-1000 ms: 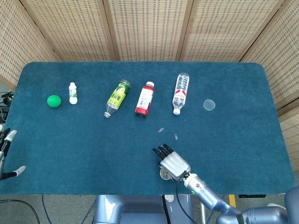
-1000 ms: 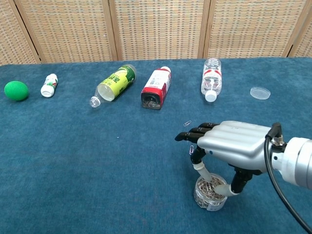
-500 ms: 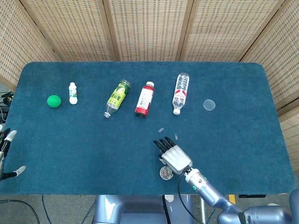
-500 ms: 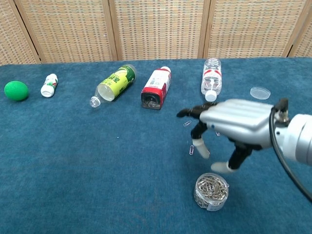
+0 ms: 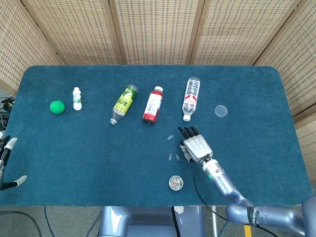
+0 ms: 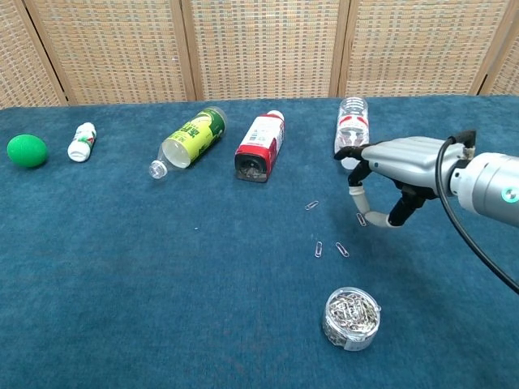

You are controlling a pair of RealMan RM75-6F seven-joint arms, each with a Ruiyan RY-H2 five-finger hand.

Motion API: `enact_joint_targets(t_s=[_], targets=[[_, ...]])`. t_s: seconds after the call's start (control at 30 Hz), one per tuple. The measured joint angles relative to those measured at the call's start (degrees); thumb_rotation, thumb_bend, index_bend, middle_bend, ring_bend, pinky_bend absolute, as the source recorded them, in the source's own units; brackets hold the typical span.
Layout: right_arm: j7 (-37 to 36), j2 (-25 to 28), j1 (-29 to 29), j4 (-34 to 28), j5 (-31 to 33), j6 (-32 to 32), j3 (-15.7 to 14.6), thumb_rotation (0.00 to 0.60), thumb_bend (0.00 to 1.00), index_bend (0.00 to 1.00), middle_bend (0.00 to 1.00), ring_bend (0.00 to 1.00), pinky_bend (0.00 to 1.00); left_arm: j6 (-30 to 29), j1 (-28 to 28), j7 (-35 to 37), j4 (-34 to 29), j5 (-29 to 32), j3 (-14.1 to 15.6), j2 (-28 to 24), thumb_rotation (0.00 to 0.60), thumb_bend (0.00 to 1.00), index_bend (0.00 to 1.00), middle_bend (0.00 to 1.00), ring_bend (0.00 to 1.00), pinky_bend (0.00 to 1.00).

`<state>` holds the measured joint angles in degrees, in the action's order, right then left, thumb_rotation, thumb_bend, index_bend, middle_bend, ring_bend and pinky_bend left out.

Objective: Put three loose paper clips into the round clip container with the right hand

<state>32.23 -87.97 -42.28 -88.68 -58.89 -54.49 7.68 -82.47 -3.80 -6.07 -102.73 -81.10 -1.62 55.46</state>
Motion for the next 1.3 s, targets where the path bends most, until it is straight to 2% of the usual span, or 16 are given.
enact_joint_targets(t_s=[0.2,0.3,0.57,0.63,0.93,1.3], targets=[[-1.5,-2.4,-1.3,6.3,1.7,2.3,0.5,0.600,0.65,0.56,0.01,0.00,0.00,0.4,-0.2,0.1,0.1,0.6,-0.2,0.0,0.600,0.00,0.00,0.00,0.00,0.00],[-1.7,-3.5,-1.9,7.4,2.9,3.0,0.8,0.600,0.72,0.55,0.00,0.00,0.00,0.5,-0.3,-0.1,0.2,0.8,-0.3,0.1,0.600,0.00,0.00,0.00,0.00,0.00],[1.3,-4.5,-3.5,7.8,8.5,4.3,1.2,0.600,0.91,0.32,0.00,0.00,0.00,0.9,-0.4,-0.3,0.4,1.3,-0.4,0.3,0.600,0.00,0.00,0.00,0.00,0.00],[2.4,-4.7,-4.0,7.8,10.0,4.3,1.3,0.600,0.94,0.30,0.00,0.00,0.00,0.9,-0.5,-0.3,0.4,1.4,-0.4,0.3,0.600,0.00,0.00,0.00,0.00,0.00],[3.5,-4.9,-4.8,7.8,11.7,3.9,0.9,0.600,0.96,0.30,0.00,0.00,0.00,1.1,-0.5,-0.3,0.5,1.5,-0.4,0.3,0.600,0.00,0.00,0.00,0.00,0.00],[6.3,-5.2,-5.1,9.4,13.7,3.3,-1.4,0.600,0.96,0.30,0.00,0.00,0.00,0.9,-0.5,-0.4,0.5,1.4,-0.3,0.4,0.600,0.00,0.00,0.00,0.00,0.00]])
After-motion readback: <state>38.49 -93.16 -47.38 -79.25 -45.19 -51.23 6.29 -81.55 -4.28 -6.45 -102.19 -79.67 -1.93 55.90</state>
